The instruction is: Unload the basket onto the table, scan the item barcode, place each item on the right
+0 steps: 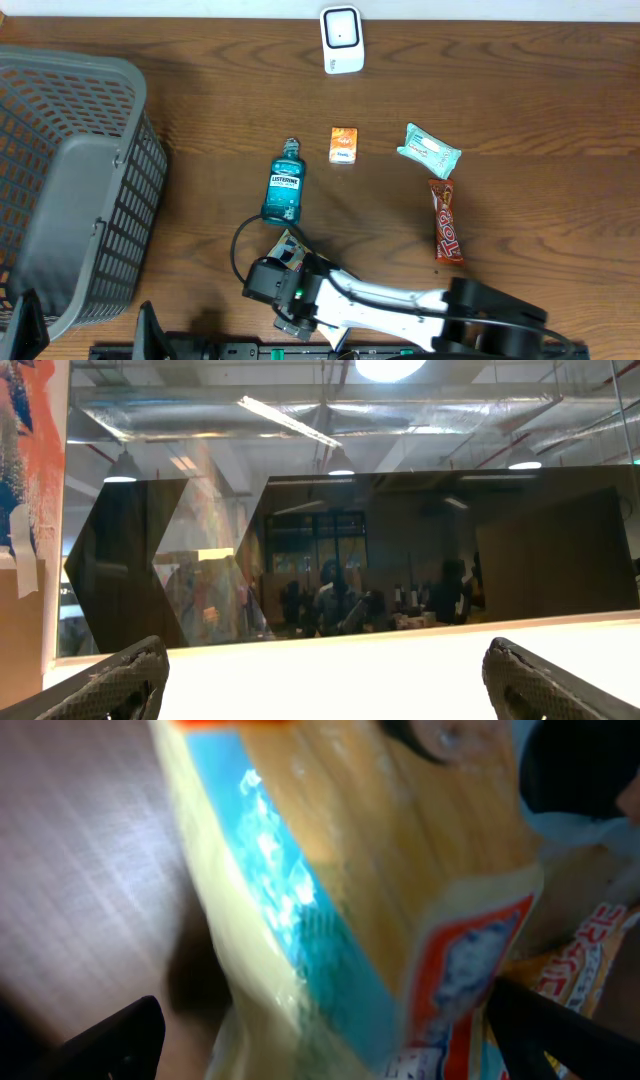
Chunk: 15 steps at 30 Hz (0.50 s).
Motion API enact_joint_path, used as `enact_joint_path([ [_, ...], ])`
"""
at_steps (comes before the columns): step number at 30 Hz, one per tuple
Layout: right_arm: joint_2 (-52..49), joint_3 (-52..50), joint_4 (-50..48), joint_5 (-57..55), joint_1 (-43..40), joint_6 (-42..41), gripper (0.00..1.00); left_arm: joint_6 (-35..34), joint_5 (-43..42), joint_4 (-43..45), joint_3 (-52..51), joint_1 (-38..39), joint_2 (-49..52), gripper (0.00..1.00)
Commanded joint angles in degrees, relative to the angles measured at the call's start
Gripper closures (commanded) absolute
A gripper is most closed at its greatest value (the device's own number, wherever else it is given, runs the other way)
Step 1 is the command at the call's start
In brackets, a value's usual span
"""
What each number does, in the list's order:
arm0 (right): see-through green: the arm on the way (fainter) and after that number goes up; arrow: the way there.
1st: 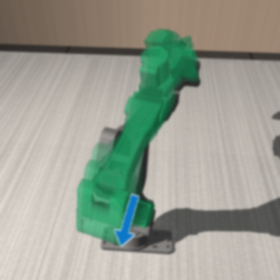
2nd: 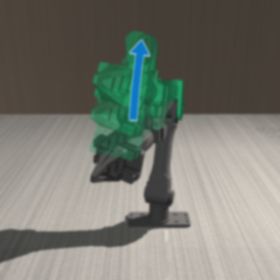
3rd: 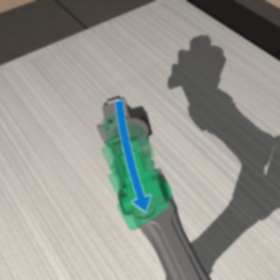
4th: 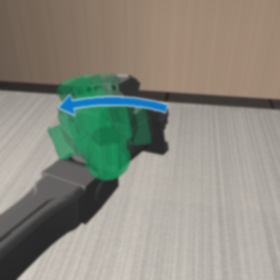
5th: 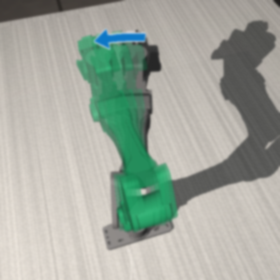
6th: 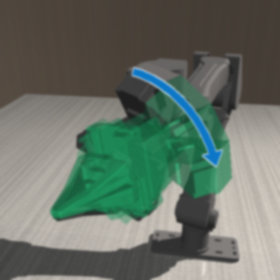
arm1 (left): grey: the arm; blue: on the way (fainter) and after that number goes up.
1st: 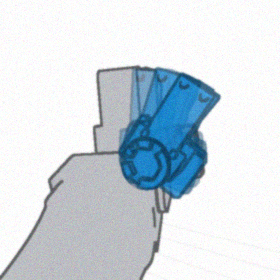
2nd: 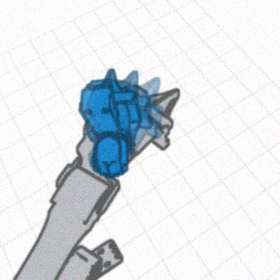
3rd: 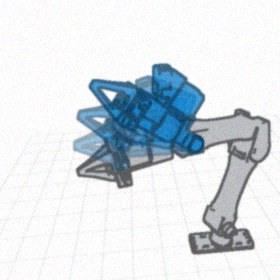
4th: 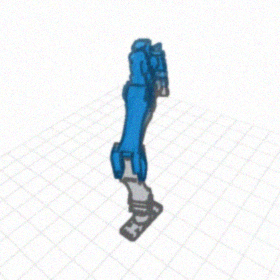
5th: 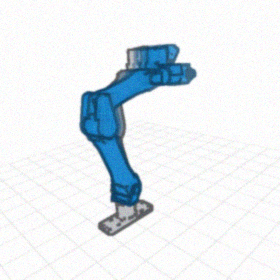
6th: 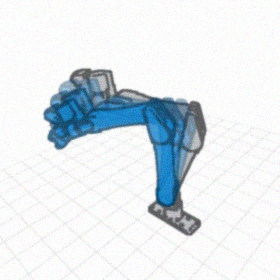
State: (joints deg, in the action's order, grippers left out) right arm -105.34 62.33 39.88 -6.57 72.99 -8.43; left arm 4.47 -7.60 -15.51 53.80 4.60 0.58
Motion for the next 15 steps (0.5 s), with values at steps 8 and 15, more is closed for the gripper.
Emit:
enact_joint_path([
  [8,-8.7,4.5,8.4,1.4,-1.8,-7.4,0.99,-0.3,-0.3,0.1,0.0,-0.2,-0.4,0.0],
  [15,0.5,13.2,15.6,26.2,-8.3,2.8,0.99,-0.3,-0.3,-0.1,0.0,-0.2,-0.4,0.0],
])
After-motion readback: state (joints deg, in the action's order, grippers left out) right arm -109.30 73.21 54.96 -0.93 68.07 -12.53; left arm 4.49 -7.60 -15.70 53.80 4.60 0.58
